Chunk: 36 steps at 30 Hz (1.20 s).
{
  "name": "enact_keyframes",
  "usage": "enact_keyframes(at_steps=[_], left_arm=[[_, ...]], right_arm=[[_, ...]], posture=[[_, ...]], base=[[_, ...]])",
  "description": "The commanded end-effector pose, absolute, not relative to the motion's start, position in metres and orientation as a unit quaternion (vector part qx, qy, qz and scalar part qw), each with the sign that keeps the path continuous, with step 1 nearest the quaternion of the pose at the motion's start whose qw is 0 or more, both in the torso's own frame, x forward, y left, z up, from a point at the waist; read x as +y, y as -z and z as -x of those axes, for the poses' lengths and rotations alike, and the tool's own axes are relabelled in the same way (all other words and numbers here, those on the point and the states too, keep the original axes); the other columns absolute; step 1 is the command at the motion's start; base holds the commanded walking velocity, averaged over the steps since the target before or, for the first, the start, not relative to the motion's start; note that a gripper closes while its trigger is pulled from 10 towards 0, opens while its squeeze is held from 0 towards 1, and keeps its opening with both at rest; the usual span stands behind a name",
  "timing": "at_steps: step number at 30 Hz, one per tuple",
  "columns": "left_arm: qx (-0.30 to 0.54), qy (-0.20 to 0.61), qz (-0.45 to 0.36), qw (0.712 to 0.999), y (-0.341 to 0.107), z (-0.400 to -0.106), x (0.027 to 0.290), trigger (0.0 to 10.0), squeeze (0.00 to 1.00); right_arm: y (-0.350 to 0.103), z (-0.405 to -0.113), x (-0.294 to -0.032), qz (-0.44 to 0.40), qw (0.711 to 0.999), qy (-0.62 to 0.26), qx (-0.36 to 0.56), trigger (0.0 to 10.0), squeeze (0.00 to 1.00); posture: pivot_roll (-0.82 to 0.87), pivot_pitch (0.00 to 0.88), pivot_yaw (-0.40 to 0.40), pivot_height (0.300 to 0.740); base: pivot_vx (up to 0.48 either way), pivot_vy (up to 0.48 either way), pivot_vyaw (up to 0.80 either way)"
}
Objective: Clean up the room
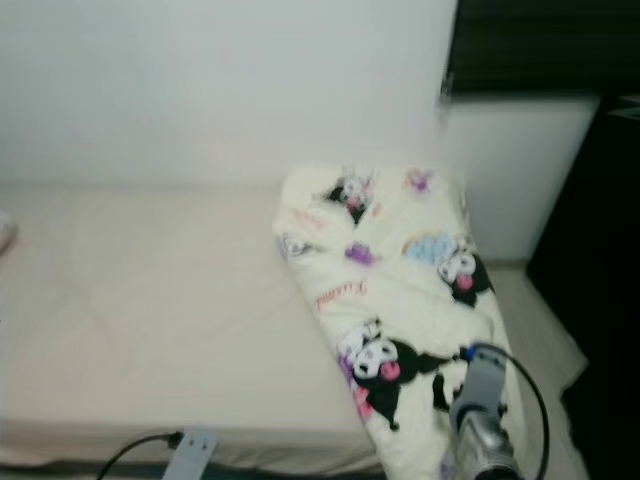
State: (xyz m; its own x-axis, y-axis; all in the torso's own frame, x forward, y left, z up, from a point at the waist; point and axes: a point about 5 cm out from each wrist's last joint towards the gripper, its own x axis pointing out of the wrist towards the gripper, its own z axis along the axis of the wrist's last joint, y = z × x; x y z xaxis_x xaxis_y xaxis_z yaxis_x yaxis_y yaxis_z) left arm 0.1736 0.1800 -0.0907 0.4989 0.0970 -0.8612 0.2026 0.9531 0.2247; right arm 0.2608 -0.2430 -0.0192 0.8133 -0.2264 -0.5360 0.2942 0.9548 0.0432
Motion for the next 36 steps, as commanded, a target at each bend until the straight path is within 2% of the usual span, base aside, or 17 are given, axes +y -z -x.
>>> enact_keyframes(at_steps=[1,6,12,20,28,36], left_arm=[[0.497,0.035,-0.154,0.853,0.089,-0.177,0.182,10.0,0.0],[0.499,0.042,-0.152,0.852,0.09,-0.175,0.182,10.0,0.0],[0.503,0.038,-0.153,0.85,0.09,-0.174,0.182,10.0,0.0],[0.502,0.03,-0.153,0.851,0.091,-0.173,0.183,10.0,0.0],[0.502,0.032,-0.154,0.85,0.091,-0.173,0.184,10.0,0.0],[0.506,0.03,-0.157,0.847,0.092,-0.169,0.187,10.0,0.0]], right_arm=[[0.021,-0.26,-0.241,-0.058,0.949,0.135,0.279,10.0,0.0],[0.019,-0.262,-0.241,-0.056,0.95,0.134,0.276,10.0,0.0],[0.017,-0.264,-0.24,-0.054,0.952,0.131,0.272,10.0,0.0],[0.004,-0.282,-0.228,-0.07,0.965,0.084,0.239,10.0,0.0],[-0.006,-0.294,-0.225,-0.08,0.967,0.079,0.227,10.0,0.0],[-0.002,-0.287,-0.236,-0.09,0.962,0.103,0.237,10.0,0.0]], posture=[[-0.14,0.063,0.024,0.74],[-0.14,0.063,0.022,0.74],[-0.14,0.062,0.019,0.74],[-0.15,0.064,0.02,0.74],[-0.14,0.067,0.02,0.705],[-0.14,0.065,0.016,0.675]], base=[[0.0,0.0,0.0],[0.0,0.0,0.0],[0.0,-0.48,0.0],[0.0,0.0,0.0],[0.0,0.0,0.0],[0.0,0.0,0.0]])
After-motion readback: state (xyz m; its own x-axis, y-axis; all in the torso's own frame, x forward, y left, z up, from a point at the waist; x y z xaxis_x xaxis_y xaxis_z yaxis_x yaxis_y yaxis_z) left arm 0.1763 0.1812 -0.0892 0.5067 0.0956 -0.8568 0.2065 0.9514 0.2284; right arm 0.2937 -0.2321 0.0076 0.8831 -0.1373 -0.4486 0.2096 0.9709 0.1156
